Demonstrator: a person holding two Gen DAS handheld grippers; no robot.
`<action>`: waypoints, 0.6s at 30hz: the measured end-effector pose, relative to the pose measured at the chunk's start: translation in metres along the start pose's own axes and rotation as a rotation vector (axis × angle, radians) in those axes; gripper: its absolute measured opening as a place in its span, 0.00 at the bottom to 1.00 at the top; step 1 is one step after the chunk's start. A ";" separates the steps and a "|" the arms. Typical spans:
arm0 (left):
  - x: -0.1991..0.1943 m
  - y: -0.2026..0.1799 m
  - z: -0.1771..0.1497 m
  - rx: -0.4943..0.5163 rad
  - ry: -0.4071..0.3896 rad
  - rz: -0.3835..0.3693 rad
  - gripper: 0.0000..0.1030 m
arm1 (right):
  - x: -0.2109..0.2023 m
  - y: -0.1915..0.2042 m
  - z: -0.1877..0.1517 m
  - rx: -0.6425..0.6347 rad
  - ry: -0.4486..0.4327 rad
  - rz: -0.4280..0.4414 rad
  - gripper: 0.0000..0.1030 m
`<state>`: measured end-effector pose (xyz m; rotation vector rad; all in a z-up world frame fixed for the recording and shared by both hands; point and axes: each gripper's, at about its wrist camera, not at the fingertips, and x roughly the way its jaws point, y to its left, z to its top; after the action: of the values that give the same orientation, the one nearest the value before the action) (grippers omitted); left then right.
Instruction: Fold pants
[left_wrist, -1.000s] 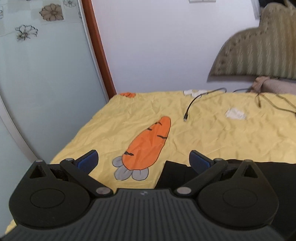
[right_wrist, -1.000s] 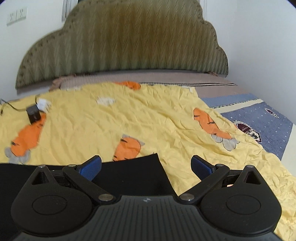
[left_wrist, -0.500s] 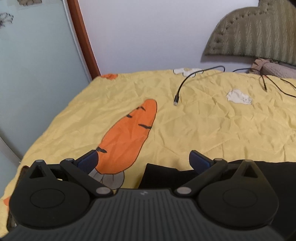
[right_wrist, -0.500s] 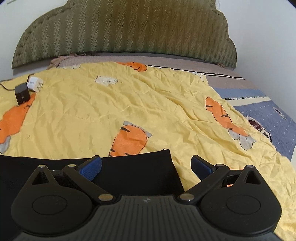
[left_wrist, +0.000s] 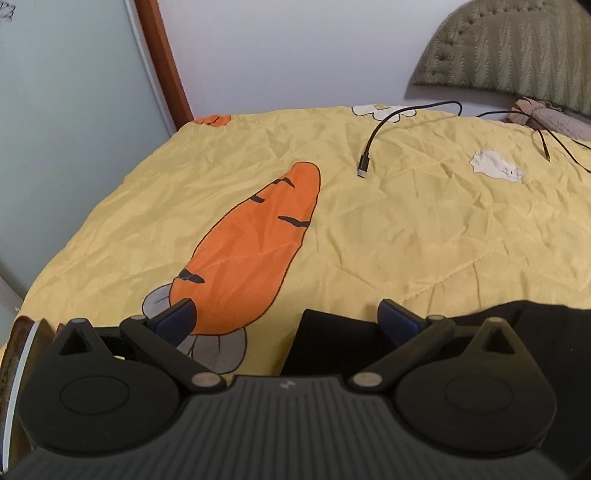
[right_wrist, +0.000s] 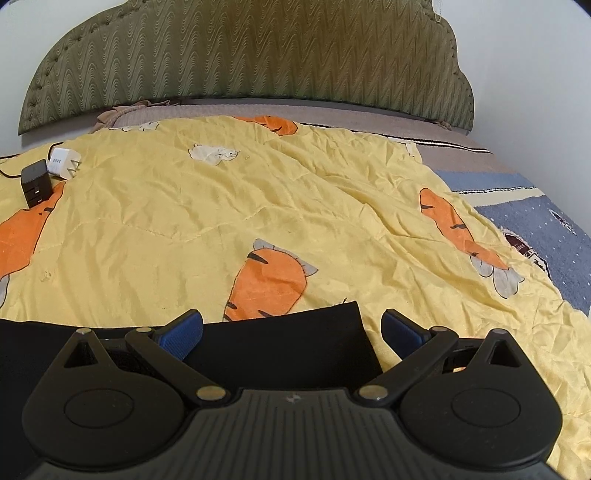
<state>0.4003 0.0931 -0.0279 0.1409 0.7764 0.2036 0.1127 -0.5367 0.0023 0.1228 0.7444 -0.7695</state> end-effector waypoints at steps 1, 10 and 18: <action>0.001 0.000 -0.001 0.000 -0.002 0.000 1.00 | 0.000 0.000 -0.001 -0.002 -0.001 -0.003 1.00; 0.004 -0.005 -0.002 0.022 -0.011 0.010 1.00 | 0.006 -0.001 -0.001 0.002 -0.002 -0.013 1.00; 0.010 -0.007 -0.004 0.021 -0.010 0.005 1.00 | 0.013 -0.004 0.001 0.006 0.006 -0.011 1.00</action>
<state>0.4049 0.0884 -0.0390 0.1639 0.7687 0.1992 0.1169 -0.5481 -0.0047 0.1269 0.7487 -0.7823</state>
